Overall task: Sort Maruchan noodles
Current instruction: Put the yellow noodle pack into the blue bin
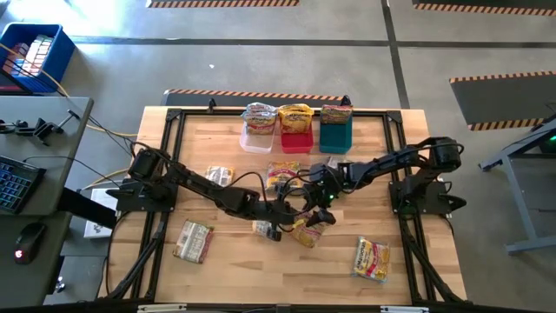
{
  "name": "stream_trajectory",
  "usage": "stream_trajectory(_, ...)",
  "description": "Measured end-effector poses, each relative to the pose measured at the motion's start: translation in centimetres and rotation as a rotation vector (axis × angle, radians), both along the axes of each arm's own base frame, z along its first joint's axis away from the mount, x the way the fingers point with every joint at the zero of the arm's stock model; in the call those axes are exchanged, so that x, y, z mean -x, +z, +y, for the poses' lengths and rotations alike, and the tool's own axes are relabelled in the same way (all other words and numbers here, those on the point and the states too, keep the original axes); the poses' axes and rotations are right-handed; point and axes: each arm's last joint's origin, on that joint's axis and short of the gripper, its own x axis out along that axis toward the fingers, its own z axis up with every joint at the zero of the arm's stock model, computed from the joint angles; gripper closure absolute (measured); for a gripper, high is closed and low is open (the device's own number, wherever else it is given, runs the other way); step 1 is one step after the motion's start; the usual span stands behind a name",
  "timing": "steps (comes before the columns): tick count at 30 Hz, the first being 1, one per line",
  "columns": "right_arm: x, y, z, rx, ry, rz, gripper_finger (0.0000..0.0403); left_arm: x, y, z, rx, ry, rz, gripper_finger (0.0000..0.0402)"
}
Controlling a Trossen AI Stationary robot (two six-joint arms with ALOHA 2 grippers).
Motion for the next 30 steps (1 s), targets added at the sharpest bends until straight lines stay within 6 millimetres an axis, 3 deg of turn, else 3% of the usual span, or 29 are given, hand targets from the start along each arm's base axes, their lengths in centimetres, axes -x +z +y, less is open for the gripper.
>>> stream_trajectory(11, -0.2, 0.0, 0.0, -0.063, -0.140, 0.092, 0.0151, 0.3, 1.5, 0.2, 0.005, 0.088, -0.059, 0.0401)
stream_trajectory(23, -0.2, 0.2, 1.2, -0.045, -0.128, 0.082, 0.0317, 1.8, 3.4, 0.3, 0.052, 0.140, -0.045, 0.0389)
stream_trajectory(30, -0.1, 2.4, 0.9, 0.019, -0.078, 0.022, 0.0307, 4.9, 5.1, 1.1, 0.129, 0.182, -0.108, 0.0366)
